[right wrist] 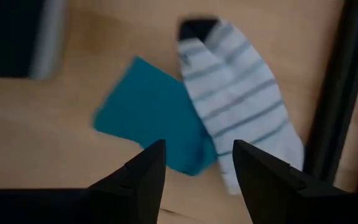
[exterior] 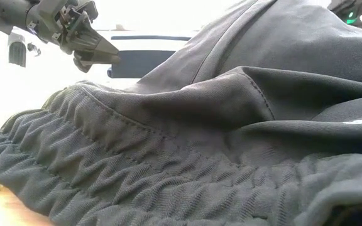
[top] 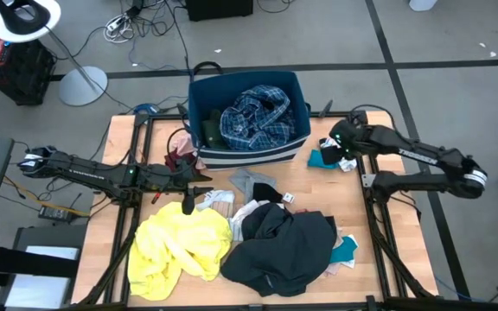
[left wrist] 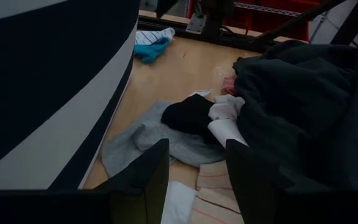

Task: Sort clothes
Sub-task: Put the top white patterned sock into the blue laundry bin

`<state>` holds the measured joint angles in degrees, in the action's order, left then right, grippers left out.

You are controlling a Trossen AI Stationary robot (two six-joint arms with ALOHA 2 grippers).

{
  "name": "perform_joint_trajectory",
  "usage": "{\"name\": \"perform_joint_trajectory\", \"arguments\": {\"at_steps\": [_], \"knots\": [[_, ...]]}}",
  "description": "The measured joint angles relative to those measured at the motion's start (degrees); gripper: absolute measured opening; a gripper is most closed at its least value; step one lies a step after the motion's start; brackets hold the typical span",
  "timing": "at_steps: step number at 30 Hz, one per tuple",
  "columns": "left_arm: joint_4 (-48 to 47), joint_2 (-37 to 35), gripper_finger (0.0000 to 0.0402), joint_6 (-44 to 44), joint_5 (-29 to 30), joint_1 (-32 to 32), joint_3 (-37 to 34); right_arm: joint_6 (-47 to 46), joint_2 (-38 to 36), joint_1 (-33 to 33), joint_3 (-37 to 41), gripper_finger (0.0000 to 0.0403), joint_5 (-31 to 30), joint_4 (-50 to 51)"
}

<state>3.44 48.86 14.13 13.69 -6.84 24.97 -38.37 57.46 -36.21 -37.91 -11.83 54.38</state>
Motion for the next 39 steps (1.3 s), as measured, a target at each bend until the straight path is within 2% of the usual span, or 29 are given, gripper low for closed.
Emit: {"name": "perform_joint_trajectory", "arguments": {"at_steps": [4,8,16,19,23,26,27,33,39], "knots": [[-0.1,0.0,0.0163,0.0,0.0,0.0,0.0,1.8,3.2,-3.2,2.3,0.0186,0.5,-2.8],[-0.1,0.0,0.0163,0.0,0.0,0.0,0.0,3.7,5.3,-5.3,4.8,0.0185,4.5,-9.5],[-0.1,0.0,0.0163,0.0,0.0,0.0,0.0,3.8,9.8,-7.7,8.6,0.0168,4.1,-15.7],[-0.1,0.0,0.0163,0.0,0.0,0.0,0.0,4.1,11.5,-7.8,9.1,0.0145,4.1,-16.3],[-0.1,0.0,0.0163,0.0,0.0,0.0,0.0,5.1,12.8,-7.8,9.1,0.0082,4.1,-16.7],[-0.1,0.0,0.0163,0.0,0.0,0.0,0.0,5.6,12.5,-7.7,9.1,0.0023,4.1,-16.8],[-0.1,0.0,0.0163,0.0,0.0,0.0,0.0,5.8,12.1,-7.7,9.2,0.0014,4.2,-16.9],[-0.1,0.0,0.0163,0.0,0.0,0.0,0.0,5.6,8.5,-7.7,9.3,0.0027,6.3,-16.7],[-0.1,0.0,0.0163,0.1,0.0,0.0,0.0,5.6,3.6,-7.7,9.3,0.0008,9.1,-16.7]]}}
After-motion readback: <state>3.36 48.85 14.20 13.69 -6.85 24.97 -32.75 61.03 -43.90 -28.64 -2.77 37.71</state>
